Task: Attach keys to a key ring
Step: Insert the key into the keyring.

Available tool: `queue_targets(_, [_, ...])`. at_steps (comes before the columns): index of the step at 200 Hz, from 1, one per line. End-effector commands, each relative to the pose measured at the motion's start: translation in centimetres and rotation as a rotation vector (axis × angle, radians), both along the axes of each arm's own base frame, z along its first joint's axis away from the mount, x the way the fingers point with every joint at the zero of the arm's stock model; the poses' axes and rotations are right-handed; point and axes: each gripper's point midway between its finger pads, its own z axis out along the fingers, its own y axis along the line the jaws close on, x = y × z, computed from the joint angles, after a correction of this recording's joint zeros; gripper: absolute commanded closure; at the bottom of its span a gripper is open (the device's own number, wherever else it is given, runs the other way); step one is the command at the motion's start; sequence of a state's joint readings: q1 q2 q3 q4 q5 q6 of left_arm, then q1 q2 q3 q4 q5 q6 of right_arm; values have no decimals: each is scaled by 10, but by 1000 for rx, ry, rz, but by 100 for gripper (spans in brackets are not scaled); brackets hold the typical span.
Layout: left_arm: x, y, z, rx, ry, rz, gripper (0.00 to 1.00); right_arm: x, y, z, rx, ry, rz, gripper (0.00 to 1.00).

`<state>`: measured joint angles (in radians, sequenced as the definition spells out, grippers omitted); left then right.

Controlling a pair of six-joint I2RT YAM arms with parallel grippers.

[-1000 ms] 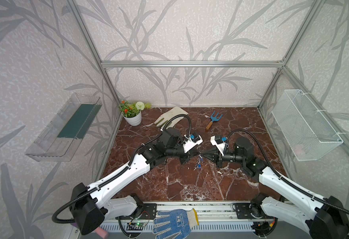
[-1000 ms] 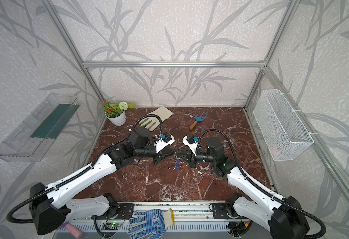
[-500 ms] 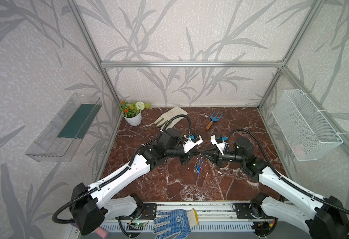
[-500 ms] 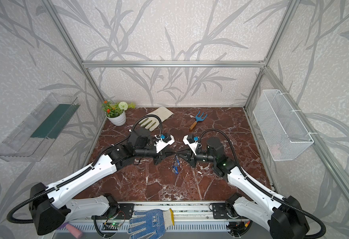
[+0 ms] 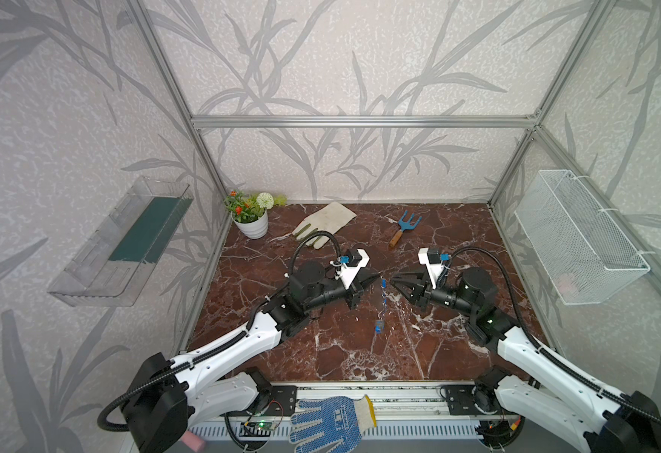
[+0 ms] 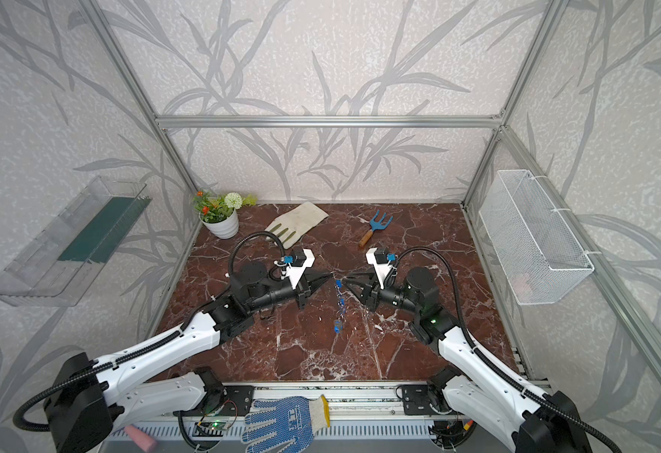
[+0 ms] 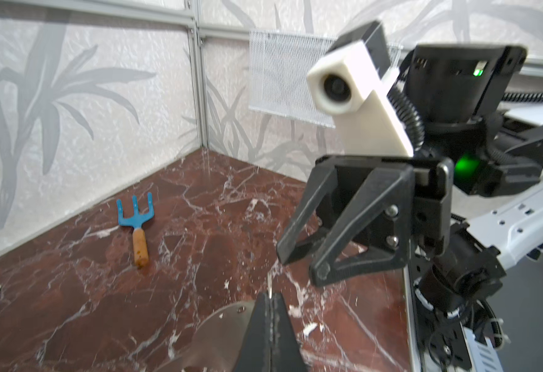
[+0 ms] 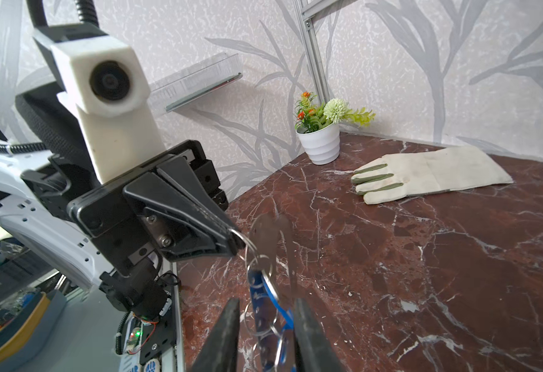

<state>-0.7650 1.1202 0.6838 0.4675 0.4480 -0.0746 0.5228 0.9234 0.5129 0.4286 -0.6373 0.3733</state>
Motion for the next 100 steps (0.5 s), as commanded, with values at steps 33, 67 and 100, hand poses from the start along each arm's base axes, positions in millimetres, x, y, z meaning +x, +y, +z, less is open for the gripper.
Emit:
queue_targets(33, [-7, 0, 69, -274, -128, -31, 100, 1, 1, 28, 78, -24, 9, 70])
queue_targets(67, [-10, 1, 69, -253, -127, -35, 100, 2, -2, 31, 43, -85, -25, 70])
queue_targets(100, [-12, 0, 67, -239, -117, -40, 100, 1, -9, 34, 7, -147, -67, 69])
